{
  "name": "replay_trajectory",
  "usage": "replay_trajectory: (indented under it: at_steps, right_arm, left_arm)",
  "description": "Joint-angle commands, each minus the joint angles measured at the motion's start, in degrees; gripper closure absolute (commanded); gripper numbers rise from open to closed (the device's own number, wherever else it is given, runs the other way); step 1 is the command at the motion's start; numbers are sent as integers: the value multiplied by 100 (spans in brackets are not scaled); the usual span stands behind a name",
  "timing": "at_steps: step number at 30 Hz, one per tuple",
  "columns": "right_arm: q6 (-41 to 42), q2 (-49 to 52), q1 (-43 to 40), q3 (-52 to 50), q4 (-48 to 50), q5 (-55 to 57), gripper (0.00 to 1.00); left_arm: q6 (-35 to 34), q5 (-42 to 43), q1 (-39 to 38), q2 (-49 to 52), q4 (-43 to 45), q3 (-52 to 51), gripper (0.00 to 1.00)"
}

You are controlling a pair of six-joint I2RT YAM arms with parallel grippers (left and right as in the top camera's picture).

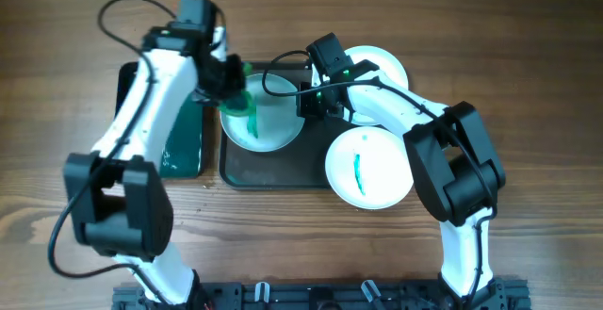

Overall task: Clean dirty plates on tray and stack at the side
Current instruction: 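Lift the sponge with the left gripper and move it over the left plate, then scrub the left plate with the sponge held in the left gripper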

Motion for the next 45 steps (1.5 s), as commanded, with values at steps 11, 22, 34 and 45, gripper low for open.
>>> replay_trajectory:
  at_steps: [11, 22, 34, 45]
  right_arm:
    - [20, 149, -144, -28, -52, -269, 96]
    - [20, 149, -144, -28, -35, -267, 96]
    - [28, 160, -144, -28, -15, -308, 96]
    - [28, 160, -144, -28, -11, -306, 96]
  left_arm:
    - [-1259, -1185, -647, 1622, 39, -103, 96]
    - [-1222, -1941, -608, 1617, 490, -96, 96]
    - [1458, 1891, -756, 1617, 824, -70, 96]
    - [-1290, -1727, -813, 1617, -122, -70, 96]
